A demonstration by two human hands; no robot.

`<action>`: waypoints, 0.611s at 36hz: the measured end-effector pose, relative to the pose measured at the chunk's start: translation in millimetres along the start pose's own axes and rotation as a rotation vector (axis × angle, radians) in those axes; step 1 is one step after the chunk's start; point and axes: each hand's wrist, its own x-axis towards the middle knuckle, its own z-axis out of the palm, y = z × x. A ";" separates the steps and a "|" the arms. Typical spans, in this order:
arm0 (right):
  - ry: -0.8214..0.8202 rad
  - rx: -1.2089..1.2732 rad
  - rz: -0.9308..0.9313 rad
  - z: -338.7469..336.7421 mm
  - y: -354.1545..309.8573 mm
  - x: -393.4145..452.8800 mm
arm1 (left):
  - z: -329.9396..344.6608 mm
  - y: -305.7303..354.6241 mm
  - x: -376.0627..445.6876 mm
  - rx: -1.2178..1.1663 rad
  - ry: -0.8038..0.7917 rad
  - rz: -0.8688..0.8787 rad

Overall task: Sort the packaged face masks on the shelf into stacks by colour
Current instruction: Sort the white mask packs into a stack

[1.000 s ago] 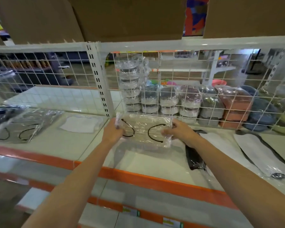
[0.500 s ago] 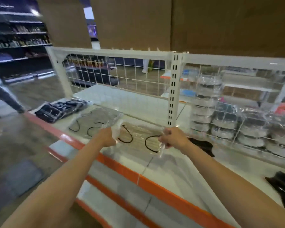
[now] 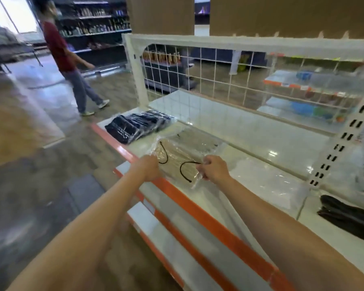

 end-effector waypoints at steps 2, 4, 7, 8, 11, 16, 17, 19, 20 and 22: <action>-0.009 -0.054 -0.020 20.1 -1.2 11.9 | 5.5 -6.5 4.0 -0.012 -0.003 -0.002; -0.010 -0.109 -0.031 36.1 -0.5 19.2 | 10.9 -10.7 5.7 -0.021 -0.009 -0.003; -0.037 -0.234 -0.025 52.3 0.3 23.2 | 16.1 -15.1 7.8 -0.042 -0.020 -0.018; -0.048 -0.260 -0.025 56.3 1.1 23.6 | 17.4 -15.9 8.7 -0.047 -0.024 -0.015; -0.068 -0.339 -0.039 62.2 0.4 24.0 | 19.0 -15.7 10.8 -0.046 -0.028 -0.002; -0.106 -0.383 -0.018 47.0 -4.0 24.2 | 17.4 -2.8 11.3 -0.013 -0.036 0.044; -0.097 -0.402 -0.019 41.9 -3.0 22.5 | 16.7 1.6 11.4 -0.014 -0.030 0.057; -0.061 -0.495 -0.041 29.3 -0.6 15.9 | 17.1 11.9 11.7 -0.012 -0.019 0.078; -0.037 -0.556 -0.060 22.9 2.2 12.8 | 17.6 18.2 11.4 -0.017 -0.019 0.089; -0.007 -0.650 -0.086 9.0 8.7 5.3 | 19.1 32.6 11.1 -0.032 -0.023 0.113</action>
